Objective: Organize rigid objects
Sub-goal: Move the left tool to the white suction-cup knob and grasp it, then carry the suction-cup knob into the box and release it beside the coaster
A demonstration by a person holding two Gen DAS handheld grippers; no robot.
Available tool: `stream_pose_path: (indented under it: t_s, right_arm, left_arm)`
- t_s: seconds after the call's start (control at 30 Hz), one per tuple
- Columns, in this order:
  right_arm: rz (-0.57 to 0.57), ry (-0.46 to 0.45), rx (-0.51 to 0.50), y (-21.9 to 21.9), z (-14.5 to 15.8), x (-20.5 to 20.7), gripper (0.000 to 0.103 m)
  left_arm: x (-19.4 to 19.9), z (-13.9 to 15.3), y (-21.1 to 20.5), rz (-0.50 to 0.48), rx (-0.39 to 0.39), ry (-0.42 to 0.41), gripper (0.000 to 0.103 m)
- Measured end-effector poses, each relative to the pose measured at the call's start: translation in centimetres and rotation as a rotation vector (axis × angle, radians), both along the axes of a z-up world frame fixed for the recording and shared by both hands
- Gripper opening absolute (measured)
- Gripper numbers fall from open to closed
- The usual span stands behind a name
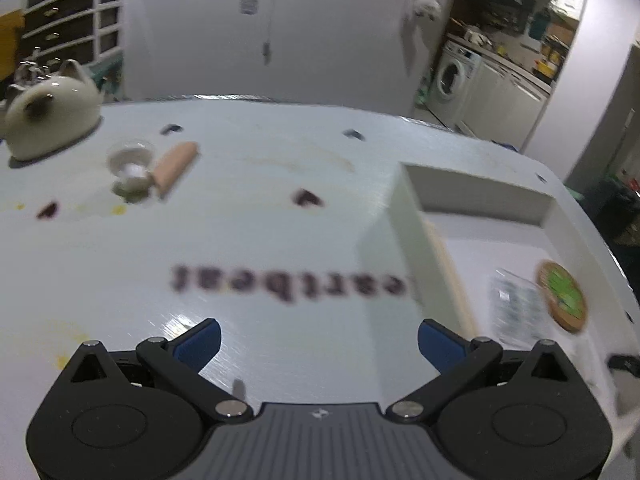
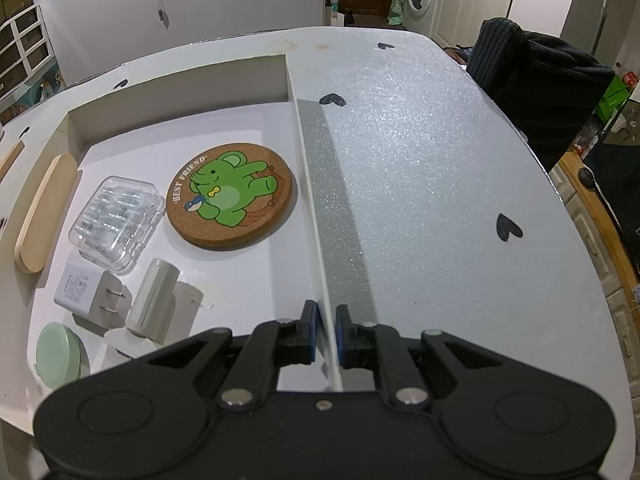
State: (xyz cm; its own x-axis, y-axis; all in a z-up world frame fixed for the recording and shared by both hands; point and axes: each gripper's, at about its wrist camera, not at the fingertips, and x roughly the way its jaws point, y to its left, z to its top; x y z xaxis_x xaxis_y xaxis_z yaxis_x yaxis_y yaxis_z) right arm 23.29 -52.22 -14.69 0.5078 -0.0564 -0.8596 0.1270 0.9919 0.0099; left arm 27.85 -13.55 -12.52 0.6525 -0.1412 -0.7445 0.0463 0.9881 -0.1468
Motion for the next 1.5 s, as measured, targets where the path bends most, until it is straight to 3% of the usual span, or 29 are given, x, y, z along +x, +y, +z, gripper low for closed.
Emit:
stream_pose_path:
  t_s: [0.07,0.33,0.7,1.03,1.27,1.5]
  right_arm:
    - [-0.003,0.002,0.0,0.1,0.0,0.1,0.011]
    - [-0.015,0.008,0.006,0.0,-0.1,0.2,0.011]
    - [-0.037,0.029,-0.002,0.2,-0.1,0.6,0.012]
    - [-0.051,0.037,-0.001,0.2,-0.1,0.6,0.013]
    - [-0.051,0.038,-0.001,0.2,-0.1,0.6,0.013]
    - [-0.049,0.034,-0.001,0.2,-0.1,0.6,0.013]
  left_arm:
    - [1.1,-0.1,1.5,0.044,0.03,-0.023,0.103]
    - [6.2,0.1,7.7,0.232,0.024,-0.091,0.101]
    - [11.7,-1.6,12.7,0.375,0.012,-0.078,0.067]
    - [13.1,-2.9,13.9,0.382,-0.007,-0.088,0.03]
    - [12.5,-2.7,13.9,0.377,-0.013,-0.099,0.03]
    - [9.8,-0.5,12.5,0.314,-0.009,-0.129,0.03]
